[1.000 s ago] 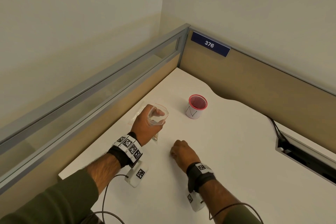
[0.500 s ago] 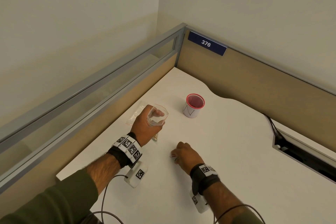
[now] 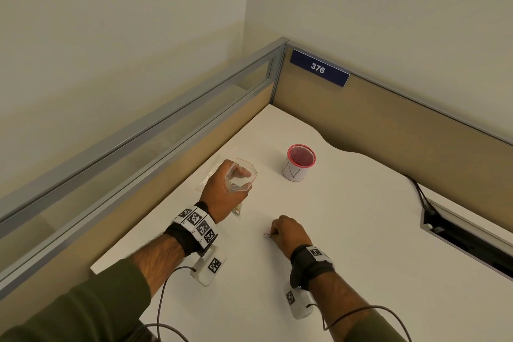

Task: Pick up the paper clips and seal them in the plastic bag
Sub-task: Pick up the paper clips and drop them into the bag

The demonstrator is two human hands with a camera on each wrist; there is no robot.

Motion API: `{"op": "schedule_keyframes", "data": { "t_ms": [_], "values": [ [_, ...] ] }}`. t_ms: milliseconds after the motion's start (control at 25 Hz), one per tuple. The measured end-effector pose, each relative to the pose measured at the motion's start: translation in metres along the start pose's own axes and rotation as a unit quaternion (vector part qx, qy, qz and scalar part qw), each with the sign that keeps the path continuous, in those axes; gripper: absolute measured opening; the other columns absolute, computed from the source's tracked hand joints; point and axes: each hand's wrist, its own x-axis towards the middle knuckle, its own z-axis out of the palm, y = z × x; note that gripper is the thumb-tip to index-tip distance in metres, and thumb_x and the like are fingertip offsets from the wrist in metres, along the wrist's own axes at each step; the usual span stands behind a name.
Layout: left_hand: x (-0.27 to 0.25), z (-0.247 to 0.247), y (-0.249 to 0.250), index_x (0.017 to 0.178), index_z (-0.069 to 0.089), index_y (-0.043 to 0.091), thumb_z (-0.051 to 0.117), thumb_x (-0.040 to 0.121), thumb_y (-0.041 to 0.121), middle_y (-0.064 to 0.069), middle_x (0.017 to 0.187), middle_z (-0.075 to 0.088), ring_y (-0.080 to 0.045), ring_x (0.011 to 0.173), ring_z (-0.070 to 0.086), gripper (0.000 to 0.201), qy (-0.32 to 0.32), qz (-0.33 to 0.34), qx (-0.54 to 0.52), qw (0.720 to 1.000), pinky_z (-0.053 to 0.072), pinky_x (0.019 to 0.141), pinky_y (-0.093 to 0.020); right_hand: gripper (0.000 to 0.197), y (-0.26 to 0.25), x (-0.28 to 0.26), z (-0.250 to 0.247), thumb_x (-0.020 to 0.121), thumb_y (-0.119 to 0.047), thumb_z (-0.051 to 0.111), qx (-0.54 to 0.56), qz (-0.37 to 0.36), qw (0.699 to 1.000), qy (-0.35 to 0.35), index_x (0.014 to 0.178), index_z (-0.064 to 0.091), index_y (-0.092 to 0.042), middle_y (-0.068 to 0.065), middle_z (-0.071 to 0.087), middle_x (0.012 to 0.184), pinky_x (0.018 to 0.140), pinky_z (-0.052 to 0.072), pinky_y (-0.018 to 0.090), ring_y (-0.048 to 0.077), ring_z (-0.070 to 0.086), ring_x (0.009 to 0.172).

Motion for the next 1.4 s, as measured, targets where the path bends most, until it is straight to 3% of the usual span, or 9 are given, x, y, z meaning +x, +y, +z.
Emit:
{"op": "schedule_keyframes", "data": {
  "t_ms": [200,400,520,720,1000,1080,1240,1320,1400],
  "values": [
    [0.0,0.003,-0.001,0.106,0.06,0.016,0.075,0.079,0.022,0.001,0.111,0.068,-0.016,0.114,0.064,0.032,-0.003,0.001,-0.006,1.0,0.053,0.103,-0.046,0.012,0.008,-0.007,-0.017,0.083,-0.004,0.06,0.104,0.032,0.994,0.032,0.084,0.071,-0.009,-0.001,0.062,0.081,0.08,0.054,0.032,0.017,0.059,0.078],
    [0.002,0.008,-0.002,0.106,0.06,0.015,0.076,0.082,0.013,0.003,0.11,0.068,-0.013,0.114,0.064,0.029,-0.005,0.001,-0.001,1.0,0.052,0.103,-0.042,0.005,-0.004,-0.025,-0.062,0.08,0.0,0.069,0.302,0.055,0.947,0.091,0.078,0.071,-0.004,0.005,0.069,0.071,0.064,0.056,0.027,0.014,0.065,0.059],
    [0.001,0.01,0.0,0.106,0.059,0.014,0.077,0.083,0.011,0.002,0.11,0.068,-0.013,0.113,0.064,0.029,-0.004,0.007,0.009,1.0,0.053,0.1,-0.035,0.003,-0.031,-0.037,-0.102,0.081,-0.001,0.071,0.393,0.013,0.909,0.135,0.082,0.072,-0.003,0.007,0.073,0.073,0.063,0.056,0.02,0.012,0.068,0.059],
    [0.0,0.014,-0.002,0.104,0.057,0.022,0.078,0.082,0.014,0.002,0.109,0.067,-0.015,0.112,0.064,0.031,-0.016,0.021,0.018,0.999,0.056,0.092,-0.03,0.004,-0.081,-0.042,-0.159,0.083,-0.006,0.071,0.417,-0.089,0.884,0.193,0.087,0.073,-0.007,0.006,0.073,0.08,0.07,0.06,0.023,0.017,0.07,0.071],
    [0.0,0.017,0.005,0.099,0.051,0.039,0.078,0.083,0.019,0.008,0.103,0.064,-0.014,0.105,0.064,0.038,-0.028,0.031,0.038,0.998,0.054,0.084,-0.023,0.013,-0.106,-0.031,-0.165,0.086,-0.015,0.07,0.262,-0.117,0.939,0.191,0.098,0.073,-0.012,0.0,0.067,0.093,0.075,0.054,0.017,0.012,0.064,0.082],
    [0.0,0.016,0.007,0.1,0.053,0.037,0.078,0.083,0.018,0.009,0.104,0.063,-0.012,0.107,0.063,0.036,-0.031,0.032,0.033,0.998,0.053,0.085,-0.02,0.012,-0.104,-0.034,-0.168,0.087,-0.014,0.067,0.257,-0.118,0.935,0.212,0.099,0.072,-0.012,-0.001,0.066,0.093,0.075,0.052,0.014,0.009,0.063,0.081],
    [-0.002,0.014,0.008,0.104,0.059,0.022,0.076,0.082,0.017,0.002,0.11,0.065,-0.015,0.115,0.062,0.029,-0.03,0.024,0.018,0.999,0.054,0.097,-0.037,0.01,-0.078,-0.033,-0.171,0.088,-0.008,0.065,0.343,-0.09,0.897,0.263,0.094,0.072,-0.013,-0.004,0.068,0.085,0.067,0.054,0.01,0.004,0.065,0.068],
    [-0.003,0.012,0.009,0.103,0.06,0.022,0.076,0.08,0.019,0.002,0.109,0.066,-0.014,0.115,0.063,0.028,-0.024,0.023,0.01,0.999,0.054,0.099,-0.039,0.011,-0.051,-0.025,-0.152,0.087,-0.006,0.065,0.329,-0.037,0.91,0.247,0.091,0.072,-0.013,-0.004,0.068,0.08,0.068,0.055,0.014,0.008,0.066,0.067],
    [-0.003,0.01,0.009,0.101,0.06,0.023,0.075,0.077,0.024,0.001,0.108,0.067,-0.014,0.114,0.064,0.029,-0.021,0.021,0.004,1.0,0.054,0.1,-0.042,0.006,-0.021,-0.014,-0.111,0.085,-0.009,0.067,0.268,0.039,0.945,0.184,0.087,0.071,-0.012,0.0,0.068,0.081,0.076,0.058,0.031,0.019,0.066,0.073]
  ]
}}
